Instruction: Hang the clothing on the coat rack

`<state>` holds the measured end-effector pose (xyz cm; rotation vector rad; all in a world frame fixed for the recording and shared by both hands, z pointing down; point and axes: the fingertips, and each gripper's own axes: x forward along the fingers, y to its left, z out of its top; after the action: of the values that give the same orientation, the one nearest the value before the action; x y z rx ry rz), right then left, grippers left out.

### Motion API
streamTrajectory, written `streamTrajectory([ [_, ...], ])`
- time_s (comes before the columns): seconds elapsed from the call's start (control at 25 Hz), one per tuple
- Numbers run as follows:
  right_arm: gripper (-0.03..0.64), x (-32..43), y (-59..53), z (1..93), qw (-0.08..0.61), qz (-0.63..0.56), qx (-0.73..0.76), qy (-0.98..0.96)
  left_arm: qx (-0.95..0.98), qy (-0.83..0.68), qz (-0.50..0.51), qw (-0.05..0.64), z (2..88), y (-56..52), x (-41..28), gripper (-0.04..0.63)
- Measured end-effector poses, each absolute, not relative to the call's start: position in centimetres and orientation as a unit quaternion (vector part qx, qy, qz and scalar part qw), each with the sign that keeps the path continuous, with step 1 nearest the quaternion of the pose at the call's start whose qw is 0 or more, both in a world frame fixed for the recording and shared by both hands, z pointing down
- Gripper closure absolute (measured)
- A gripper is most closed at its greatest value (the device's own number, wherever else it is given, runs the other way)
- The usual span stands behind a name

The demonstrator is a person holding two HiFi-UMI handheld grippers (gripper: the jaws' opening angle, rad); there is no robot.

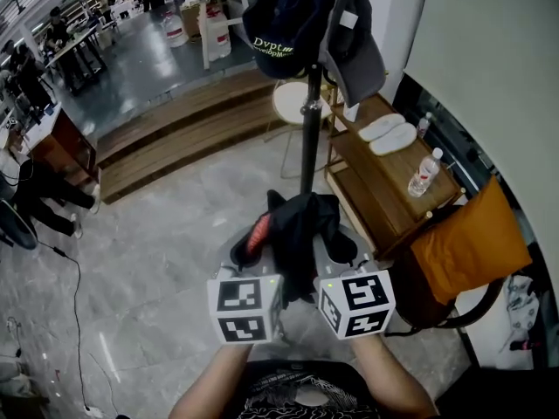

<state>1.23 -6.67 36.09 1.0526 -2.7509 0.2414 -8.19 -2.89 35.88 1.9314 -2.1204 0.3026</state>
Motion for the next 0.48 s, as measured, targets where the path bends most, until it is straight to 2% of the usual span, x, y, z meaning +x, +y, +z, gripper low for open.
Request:
streamTrajectory([
  [0.48, 0.592, -0.5, -10.5, 34.8, 0.084, 0.07, 0.423, -0.899, 0.71, -0.687, 0.097, 0.119, 35.3, -7.5, -11.2, 0.568],
])
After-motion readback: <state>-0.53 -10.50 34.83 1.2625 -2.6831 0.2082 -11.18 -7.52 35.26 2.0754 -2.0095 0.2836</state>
